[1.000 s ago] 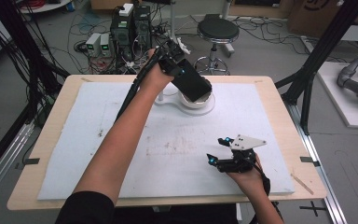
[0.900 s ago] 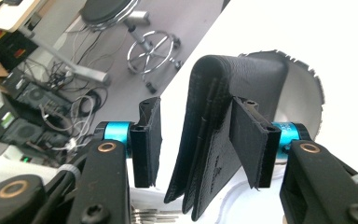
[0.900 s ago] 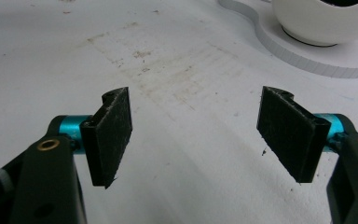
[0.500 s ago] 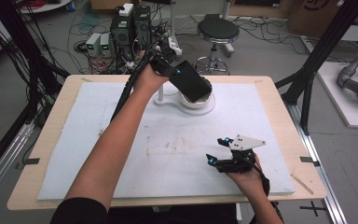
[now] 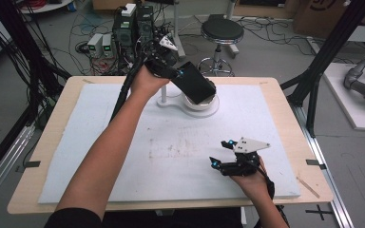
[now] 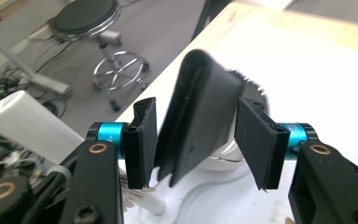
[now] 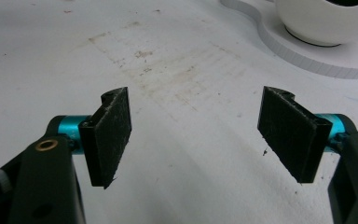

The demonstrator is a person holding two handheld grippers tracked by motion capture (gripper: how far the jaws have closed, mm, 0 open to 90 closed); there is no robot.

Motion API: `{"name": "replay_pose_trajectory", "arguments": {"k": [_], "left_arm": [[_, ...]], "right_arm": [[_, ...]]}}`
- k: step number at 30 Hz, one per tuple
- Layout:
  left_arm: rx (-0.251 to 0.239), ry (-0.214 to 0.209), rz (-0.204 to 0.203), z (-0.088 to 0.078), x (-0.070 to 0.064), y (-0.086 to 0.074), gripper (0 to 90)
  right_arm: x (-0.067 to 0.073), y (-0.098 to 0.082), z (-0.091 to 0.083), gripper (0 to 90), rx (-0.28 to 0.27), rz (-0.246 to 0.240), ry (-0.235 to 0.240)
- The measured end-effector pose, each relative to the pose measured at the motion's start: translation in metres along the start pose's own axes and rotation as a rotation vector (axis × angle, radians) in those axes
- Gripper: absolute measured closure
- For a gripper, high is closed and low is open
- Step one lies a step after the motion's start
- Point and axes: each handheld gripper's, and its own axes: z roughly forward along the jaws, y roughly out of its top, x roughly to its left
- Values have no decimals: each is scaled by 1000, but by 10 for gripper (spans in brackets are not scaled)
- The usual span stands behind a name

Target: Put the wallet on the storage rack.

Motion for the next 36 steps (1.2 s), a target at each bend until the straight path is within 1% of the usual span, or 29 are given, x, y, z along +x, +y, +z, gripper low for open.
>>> {"name": "replay_pose_trajectory", "arguments": {"k": [1, 3, 5, 8, 10, 11, 12, 13, 14, 15, 16, 20, 23, 24, 27, 28, 31, 32, 34, 36], "left_arm": [[-15, -15, -9, -5, 0, -2, 471], [-25, -40, -19, -15, 0, -6, 461], [-44, -71, -36, -28, 0, -13, 420], [-83, -104, -53, -50, 0, -31, 418], [-101, -130, -67, -63, 0, -44, 419], [-109, -140, -69, -70, 1, -51, 418], [-114, -158, -61, -76, 2, -59, 417], [-127, -172, -66, -82, 2, -67, 416], [-134, -177, -66, -86, 3, -73, 415], [-150, -178, -60, -93, 3, -83, 404], [-162, -180, -62, -98, 4, -91, 392], [-181, -184, -89, -113, 4, -119, 365], [-179, -187, -105, -120, 2, -135, 324], [-182, -184, -107, -122, 1, -139, 304], [-202, -191, -116, -129, -4, -154, 286], [-205, -190, -111, -131, -5, -159, 279], [-220, -185, -126, -137, -11, -177, 265], [-224, -183, -137, -137, -12, -181, 258], [-230, -181, -155, -137, -15, -191, 256], [-227, -183, -159, -133, -19, -199, 232]], "right_arm": [[0, 0, 0, 264, -2, 3, -1], [-1, 0, -1, 264, -4, 5, -4], [-1, -1, -2, 264, -4, 7, -4], [-2, -1, -2, 263, 0, 3, -6], [-2, -1, -2, 264, -2, 12, -5], [-3, -1, -2, 264, -3, 6, -9], [-3, -1, -2, 264, -3, 11, -8], [-3, -1, -2, 264, -3, 14, -10], [-3, -2, -2, 264, -2, 15, -11], [-3, -2, -2, 264, 0, 16, -11], [-2, -2, -2, 264, 4, 10, -11], [-1, -2, -1, 264, 7, 10, -14], [-2, -4, 1, 264, 7, 21, -10], [-2, -5, 1, 264, 8, 23, -9], [-3, -5, 1, 264, 6, 19, -10], [-3, -5, 0, 264, 4, 27, -12], [-4, -5, -2, 263, -6, 29, -19], [-5, -5, -3, 260, -7, 31, -12], [-6, -6, -3, 252, -8, 21, -8], [-8, -6, -2, 247, -13, 18, -5]]}}
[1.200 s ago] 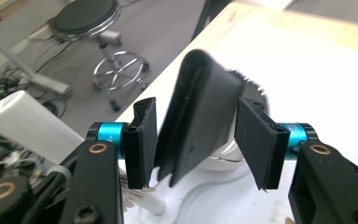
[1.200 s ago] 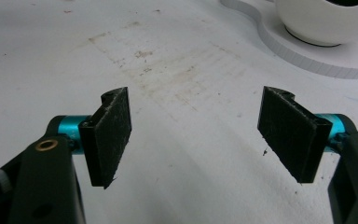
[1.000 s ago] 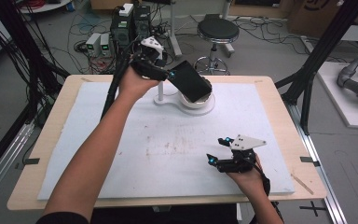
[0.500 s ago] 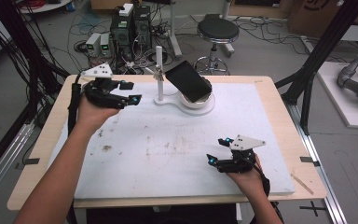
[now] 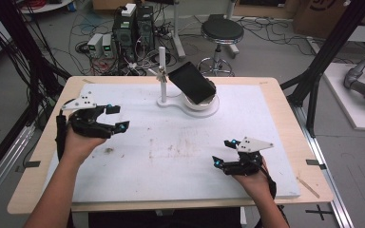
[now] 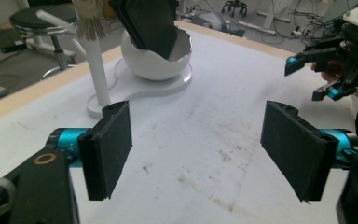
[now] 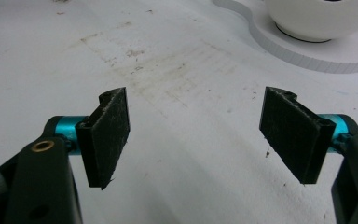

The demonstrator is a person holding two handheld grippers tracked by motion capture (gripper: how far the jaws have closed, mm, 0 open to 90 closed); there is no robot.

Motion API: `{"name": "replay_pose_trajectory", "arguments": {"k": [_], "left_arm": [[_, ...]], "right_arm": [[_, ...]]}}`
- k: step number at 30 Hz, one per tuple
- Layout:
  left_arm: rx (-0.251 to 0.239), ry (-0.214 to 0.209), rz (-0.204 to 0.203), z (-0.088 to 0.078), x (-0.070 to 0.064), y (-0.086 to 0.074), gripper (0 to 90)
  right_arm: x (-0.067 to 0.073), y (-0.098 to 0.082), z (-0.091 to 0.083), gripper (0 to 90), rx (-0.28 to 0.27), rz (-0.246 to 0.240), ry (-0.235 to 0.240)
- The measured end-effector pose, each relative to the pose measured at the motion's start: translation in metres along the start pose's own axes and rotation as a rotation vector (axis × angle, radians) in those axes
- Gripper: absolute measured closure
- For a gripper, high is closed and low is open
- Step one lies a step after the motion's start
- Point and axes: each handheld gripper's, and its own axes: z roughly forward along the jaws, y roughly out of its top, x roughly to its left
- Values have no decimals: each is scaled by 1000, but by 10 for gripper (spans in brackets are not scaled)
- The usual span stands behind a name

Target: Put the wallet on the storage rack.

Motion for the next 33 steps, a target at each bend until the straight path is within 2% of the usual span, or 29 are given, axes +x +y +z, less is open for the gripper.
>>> {"name": "replay_pose_trajectory", "arguments": {"k": [2, 5, 9, 12, 14, 16, 22, 26, 33], "left_arm": [[-5, -2, 7, 0, -3, -8, 213], [-45, -23, -4, -2, -7, -17, 192], [-49, -35, 6, -4, -11, -27, 165], [-70, -61, -16, -1, -9, -38, 124], [-48, -58, -20, 3, -7, -41, 113], [-26, -48, -2, 6, -7, -44, 90], [-14, -64, -19, 12, -6, -56, 78], [8, -55, -28, 13, -6, -63, 78], [3, -42, -42, 12, -5, -65, 78]], "right_arm": [[-2, 1, 1, 244, -9, 6, -1], [-7, 1, 3, 234, -18, 20, 2], [-11, 0, 5, 222, -14, 28, 4], [-12, 0, 5, 220, -19, 36, 1], [-13, 1, 6, 220, -20, 36, -4], [-13, 1, 6, 219, -18, 35, -6], [-13, 2, 8, 219, -5, 28, -6], [-10, 5, 9, 219, -9, 19, -13], [-11, 6, 10, 219, -8, 22, -12]]}}
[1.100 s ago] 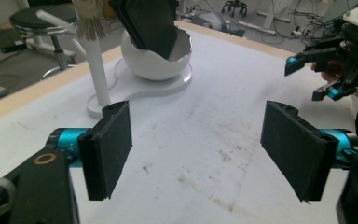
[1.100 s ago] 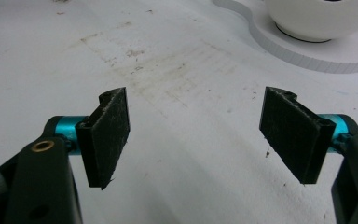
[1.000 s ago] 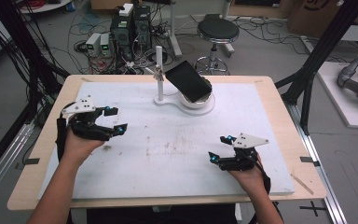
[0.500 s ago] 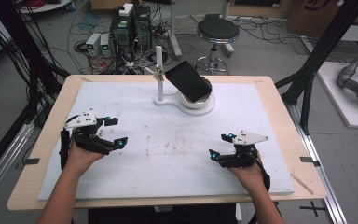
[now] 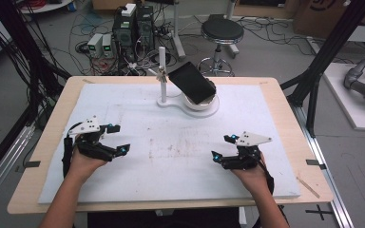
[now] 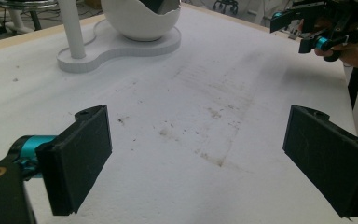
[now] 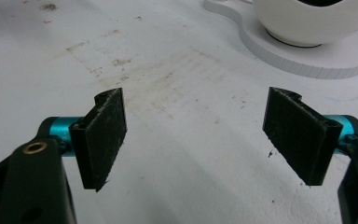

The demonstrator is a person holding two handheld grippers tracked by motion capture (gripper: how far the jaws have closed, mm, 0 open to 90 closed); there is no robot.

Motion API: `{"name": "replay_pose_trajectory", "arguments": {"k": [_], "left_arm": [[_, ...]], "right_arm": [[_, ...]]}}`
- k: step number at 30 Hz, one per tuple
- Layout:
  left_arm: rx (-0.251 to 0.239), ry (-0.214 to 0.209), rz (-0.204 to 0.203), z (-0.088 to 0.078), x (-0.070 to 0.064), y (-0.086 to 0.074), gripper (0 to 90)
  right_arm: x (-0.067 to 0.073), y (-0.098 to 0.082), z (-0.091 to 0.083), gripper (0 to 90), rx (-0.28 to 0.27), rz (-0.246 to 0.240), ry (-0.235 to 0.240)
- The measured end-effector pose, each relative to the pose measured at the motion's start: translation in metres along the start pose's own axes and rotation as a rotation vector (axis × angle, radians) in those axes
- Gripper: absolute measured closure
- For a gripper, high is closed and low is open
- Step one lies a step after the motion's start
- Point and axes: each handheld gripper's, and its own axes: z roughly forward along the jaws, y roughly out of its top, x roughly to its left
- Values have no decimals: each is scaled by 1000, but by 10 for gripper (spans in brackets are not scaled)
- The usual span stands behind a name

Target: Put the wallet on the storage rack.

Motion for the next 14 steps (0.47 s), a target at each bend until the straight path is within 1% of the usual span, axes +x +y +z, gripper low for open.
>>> {"name": "replay_pose_trajectory", "arguments": {"k": [3, 6, 11, 14], "left_arm": [[14, 2, 6, 2, 0, 0, 78], [9, 5, 3, 3, 0, -1, 78], [22, 8, 1, 3, 1, -1, 78], [19, 13, -2, 3, 1, -1, 78]], "right_arm": [[0, 0, 0, 219, 1, -2, 2], [-1, 0, 0, 219, -2, -1, 8], [0, 0, 1, 219, 1, -2, 12], [-1, 0, 1, 219, -1, -7, 12]]}}
